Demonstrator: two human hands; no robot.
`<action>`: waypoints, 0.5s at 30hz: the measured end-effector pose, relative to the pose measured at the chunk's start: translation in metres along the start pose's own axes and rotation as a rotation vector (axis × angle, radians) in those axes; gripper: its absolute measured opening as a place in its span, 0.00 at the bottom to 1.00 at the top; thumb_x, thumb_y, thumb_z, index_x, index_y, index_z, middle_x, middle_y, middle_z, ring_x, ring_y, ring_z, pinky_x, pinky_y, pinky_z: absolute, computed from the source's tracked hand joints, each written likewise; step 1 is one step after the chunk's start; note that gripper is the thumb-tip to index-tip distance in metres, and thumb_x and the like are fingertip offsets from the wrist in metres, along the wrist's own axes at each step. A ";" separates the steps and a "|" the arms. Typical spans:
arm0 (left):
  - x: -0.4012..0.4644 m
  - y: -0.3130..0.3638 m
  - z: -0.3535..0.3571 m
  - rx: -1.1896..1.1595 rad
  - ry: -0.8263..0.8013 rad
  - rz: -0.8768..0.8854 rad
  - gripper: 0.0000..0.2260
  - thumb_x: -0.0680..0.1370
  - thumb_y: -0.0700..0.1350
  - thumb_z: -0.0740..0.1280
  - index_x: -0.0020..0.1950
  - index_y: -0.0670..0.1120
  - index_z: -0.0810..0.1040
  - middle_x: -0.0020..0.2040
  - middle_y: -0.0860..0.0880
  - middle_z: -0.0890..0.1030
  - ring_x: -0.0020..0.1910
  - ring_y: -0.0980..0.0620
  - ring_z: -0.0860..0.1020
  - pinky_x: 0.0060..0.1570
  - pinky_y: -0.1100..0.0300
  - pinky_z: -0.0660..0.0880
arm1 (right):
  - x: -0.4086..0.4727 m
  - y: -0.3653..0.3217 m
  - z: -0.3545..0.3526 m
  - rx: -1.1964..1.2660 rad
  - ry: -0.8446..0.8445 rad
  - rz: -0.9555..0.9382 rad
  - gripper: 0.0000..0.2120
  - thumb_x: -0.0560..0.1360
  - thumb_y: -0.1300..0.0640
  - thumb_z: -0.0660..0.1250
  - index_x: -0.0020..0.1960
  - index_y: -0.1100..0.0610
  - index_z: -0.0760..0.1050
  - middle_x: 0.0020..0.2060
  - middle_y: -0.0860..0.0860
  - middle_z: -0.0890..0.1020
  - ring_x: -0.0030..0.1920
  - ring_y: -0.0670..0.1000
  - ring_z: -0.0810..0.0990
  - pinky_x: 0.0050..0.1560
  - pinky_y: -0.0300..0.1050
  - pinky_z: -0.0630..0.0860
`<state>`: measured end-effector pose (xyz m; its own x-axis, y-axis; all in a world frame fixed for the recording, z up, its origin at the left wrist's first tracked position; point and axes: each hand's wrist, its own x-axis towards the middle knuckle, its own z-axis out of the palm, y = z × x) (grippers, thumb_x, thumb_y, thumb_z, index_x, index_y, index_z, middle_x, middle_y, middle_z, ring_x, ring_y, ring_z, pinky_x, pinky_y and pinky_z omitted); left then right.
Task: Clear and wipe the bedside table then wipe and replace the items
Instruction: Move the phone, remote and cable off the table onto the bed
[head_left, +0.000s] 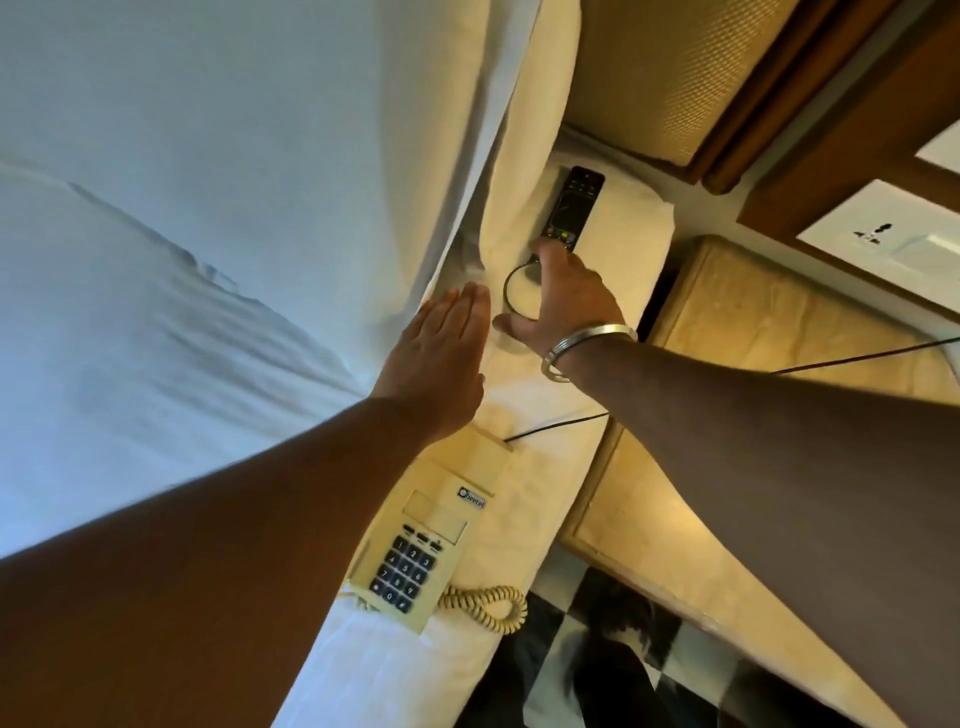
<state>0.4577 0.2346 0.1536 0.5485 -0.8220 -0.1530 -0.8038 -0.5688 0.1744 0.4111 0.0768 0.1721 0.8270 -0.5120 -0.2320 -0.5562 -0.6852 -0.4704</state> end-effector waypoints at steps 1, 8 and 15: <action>-0.007 0.003 0.004 -0.004 0.003 -0.006 0.38 0.79 0.46 0.67 0.81 0.41 0.47 0.82 0.42 0.53 0.81 0.44 0.50 0.75 0.55 0.43 | -0.005 0.000 0.000 0.004 0.006 -0.005 0.41 0.63 0.41 0.75 0.69 0.51 0.61 0.62 0.54 0.75 0.60 0.58 0.75 0.56 0.52 0.75; -0.038 0.053 0.012 -0.021 -0.097 0.008 0.40 0.79 0.50 0.66 0.81 0.40 0.45 0.82 0.40 0.49 0.81 0.43 0.46 0.78 0.50 0.45 | -0.081 0.051 -0.034 0.036 0.087 0.002 0.33 0.72 0.46 0.69 0.72 0.52 0.61 0.67 0.53 0.71 0.65 0.57 0.71 0.59 0.50 0.71; -0.050 0.090 0.034 0.098 0.053 0.034 0.43 0.75 0.53 0.69 0.81 0.41 0.47 0.81 0.37 0.51 0.80 0.37 0.51 0.76 0.43 0.47 | -0.185 0.130 -0.016 -0.031 0.020 0.156 0.31 0.72 0.48 0.66 0.72 0.52 0.61 0.68 0.53 0.70 0.67 0.56 0.69 0.63 0.52 0.70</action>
<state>0.3502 0.2253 0.1434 0.5302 -0.8423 -0.0970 -0.8392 -0.5377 0.0820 0.1845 0.0743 0.1671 0.7288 -0.6233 -0.2833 -0.6802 -0.6118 -0.4037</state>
